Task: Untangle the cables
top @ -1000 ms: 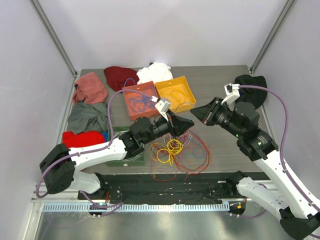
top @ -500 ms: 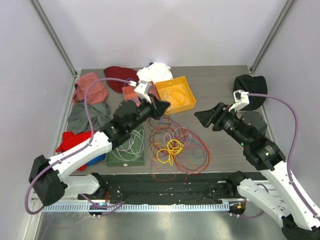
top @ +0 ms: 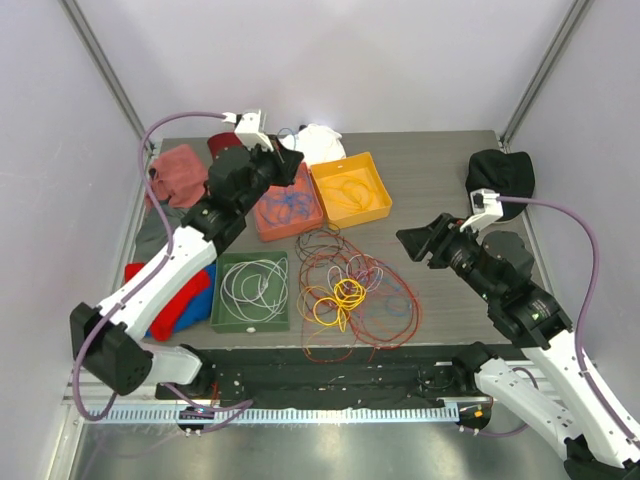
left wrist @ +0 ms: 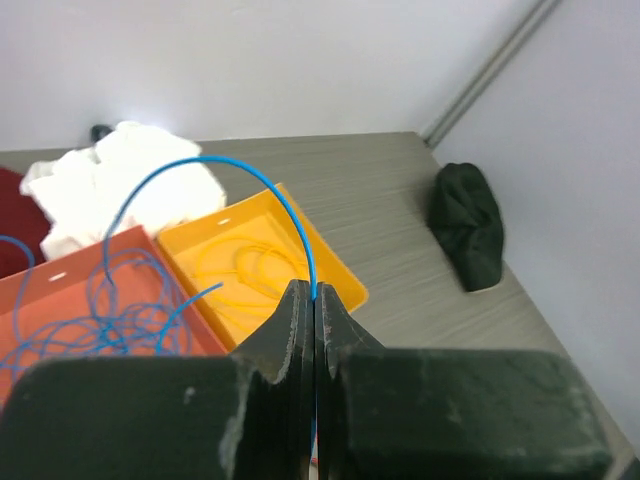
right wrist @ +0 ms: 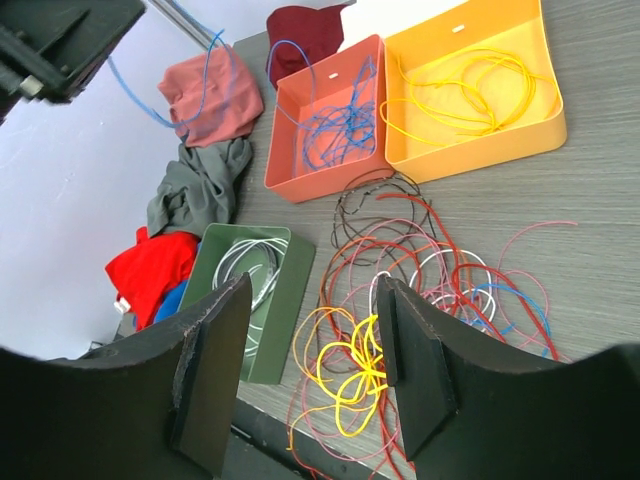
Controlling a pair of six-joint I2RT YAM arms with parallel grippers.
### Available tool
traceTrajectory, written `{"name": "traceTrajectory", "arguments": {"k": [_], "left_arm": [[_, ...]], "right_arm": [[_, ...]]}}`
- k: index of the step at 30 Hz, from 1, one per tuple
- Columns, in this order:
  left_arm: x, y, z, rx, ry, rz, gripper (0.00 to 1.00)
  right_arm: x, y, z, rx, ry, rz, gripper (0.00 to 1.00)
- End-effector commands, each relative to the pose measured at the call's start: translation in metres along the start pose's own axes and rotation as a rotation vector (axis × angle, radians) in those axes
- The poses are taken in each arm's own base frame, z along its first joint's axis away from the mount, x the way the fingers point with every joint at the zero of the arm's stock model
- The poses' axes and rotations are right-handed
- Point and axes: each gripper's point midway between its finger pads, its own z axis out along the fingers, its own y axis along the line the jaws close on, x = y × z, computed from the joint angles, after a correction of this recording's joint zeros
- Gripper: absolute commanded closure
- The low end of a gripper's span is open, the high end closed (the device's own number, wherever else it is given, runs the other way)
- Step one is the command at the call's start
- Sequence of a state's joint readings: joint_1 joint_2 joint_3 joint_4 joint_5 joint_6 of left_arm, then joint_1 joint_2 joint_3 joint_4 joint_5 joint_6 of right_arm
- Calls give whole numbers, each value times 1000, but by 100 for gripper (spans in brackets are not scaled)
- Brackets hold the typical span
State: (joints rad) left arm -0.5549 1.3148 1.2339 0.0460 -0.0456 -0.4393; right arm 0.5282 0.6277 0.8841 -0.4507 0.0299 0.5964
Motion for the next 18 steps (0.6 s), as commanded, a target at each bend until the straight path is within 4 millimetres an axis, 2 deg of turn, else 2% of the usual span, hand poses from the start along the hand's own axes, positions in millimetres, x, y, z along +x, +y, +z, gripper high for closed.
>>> {"name": "traceTrajectory", "arguments": {"k": [1,5,8,9,11,12,15,16,18], "left_arm": [[10,30,20,-68,45,1,100],[32,65,44,-129,93,-47,100],[39,89,56,-165,99,-79,100],[53,95,63,-161,130,-99,100],[59,109,72,-175,132,-121,100],[70,116,79,-181,157,-135,100],[85,128,88,-194,191,-150,100],[99,133,91,-201,223,-152,100],[109,136,92,-198,260,-142,100]], "right_arm": [[0,-6,-1,12,-19,-32,39],[2,-11,0,32,-18,-49,39],[2,-13,1,42,-17,-61,39],[3,-14,1,44,-14,-64,39],[5,-16,3,53,-9,-66,39],[6,-17,4,55,-3,-68,39],[11,-20,7,66,11,-67,40],[12,-21,8,66,17,-68,40],[14,-22,9,71,21,-71,40]]}}
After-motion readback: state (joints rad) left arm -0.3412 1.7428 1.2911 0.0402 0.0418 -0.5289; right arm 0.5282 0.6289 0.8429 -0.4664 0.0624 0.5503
